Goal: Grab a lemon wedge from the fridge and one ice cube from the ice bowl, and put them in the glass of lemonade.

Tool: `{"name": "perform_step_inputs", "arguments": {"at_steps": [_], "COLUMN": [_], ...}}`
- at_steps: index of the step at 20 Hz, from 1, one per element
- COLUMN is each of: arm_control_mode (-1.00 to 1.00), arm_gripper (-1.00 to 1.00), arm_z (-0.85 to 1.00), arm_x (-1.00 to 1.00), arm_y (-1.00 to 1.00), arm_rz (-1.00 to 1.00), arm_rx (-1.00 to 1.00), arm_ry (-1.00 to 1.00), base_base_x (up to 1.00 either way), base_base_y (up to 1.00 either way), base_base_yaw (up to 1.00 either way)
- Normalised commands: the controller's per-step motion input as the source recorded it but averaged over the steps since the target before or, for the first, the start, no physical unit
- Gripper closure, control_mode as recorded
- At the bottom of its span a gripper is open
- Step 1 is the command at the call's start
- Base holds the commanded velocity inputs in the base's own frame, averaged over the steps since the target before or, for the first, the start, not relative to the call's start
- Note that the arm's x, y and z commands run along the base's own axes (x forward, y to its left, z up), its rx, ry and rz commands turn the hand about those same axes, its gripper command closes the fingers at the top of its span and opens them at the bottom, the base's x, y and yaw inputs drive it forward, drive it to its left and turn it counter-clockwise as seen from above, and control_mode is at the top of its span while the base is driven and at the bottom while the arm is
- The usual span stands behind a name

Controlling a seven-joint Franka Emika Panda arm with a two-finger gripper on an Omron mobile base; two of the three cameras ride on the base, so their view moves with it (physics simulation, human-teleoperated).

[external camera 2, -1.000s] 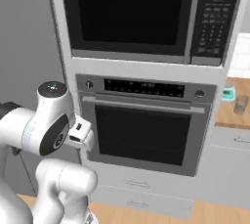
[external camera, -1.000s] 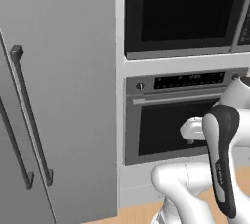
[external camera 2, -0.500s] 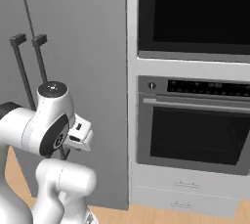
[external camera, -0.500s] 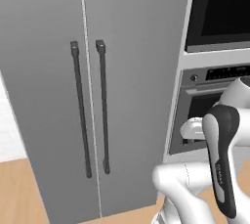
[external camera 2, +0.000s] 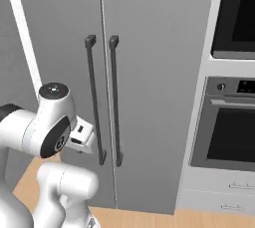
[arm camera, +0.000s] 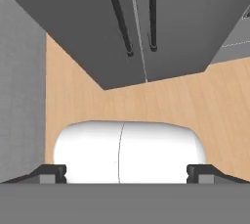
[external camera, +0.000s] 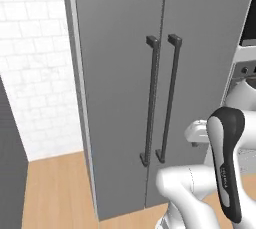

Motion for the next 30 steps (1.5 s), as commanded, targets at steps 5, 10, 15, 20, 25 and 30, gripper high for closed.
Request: {"name": "perform_step_inputs", "arguments": {"at_steps": [5, 10, 15, 20, 25, 30], "arm_control_mode": [1.0, 1.0, 1.0, 1.0, 1.0, 1.0], "arm_gripper": [-1.0, -1.0, -1.0, -1.0, -1.0, -1.0], "arm_z": [0.0, 0.0, 0.0, 0.0, 0.0, 0.0], "arm_x": [0.0, 0.0, 0.0, 0.0, 0.0, 0.0], "arm_y": [0.0, 0.0, 0.0, 0.0, 0.0, 0.0], "arm_rz": [0.0, 0.0, 0.0, 0.0, 0.0, 0.0], "arm_rx": [0.0, 0.0, 0.0, 0.0, 0.0, 0.0], "arm_ry": [0.0, 0.0, 0.0, 0.0, 0.0, 0.0], "base_base_x": [-0.66, -0.32, 0.0, 0.0, -0.37, -0.06], "base_base_y": [0.6, -0.1, -0.6, -0.72, 0.09, 0.33], "base_base_yaw": [-0.01, 0.06, 0.1, 0.09, 0.01, 0.0]}}
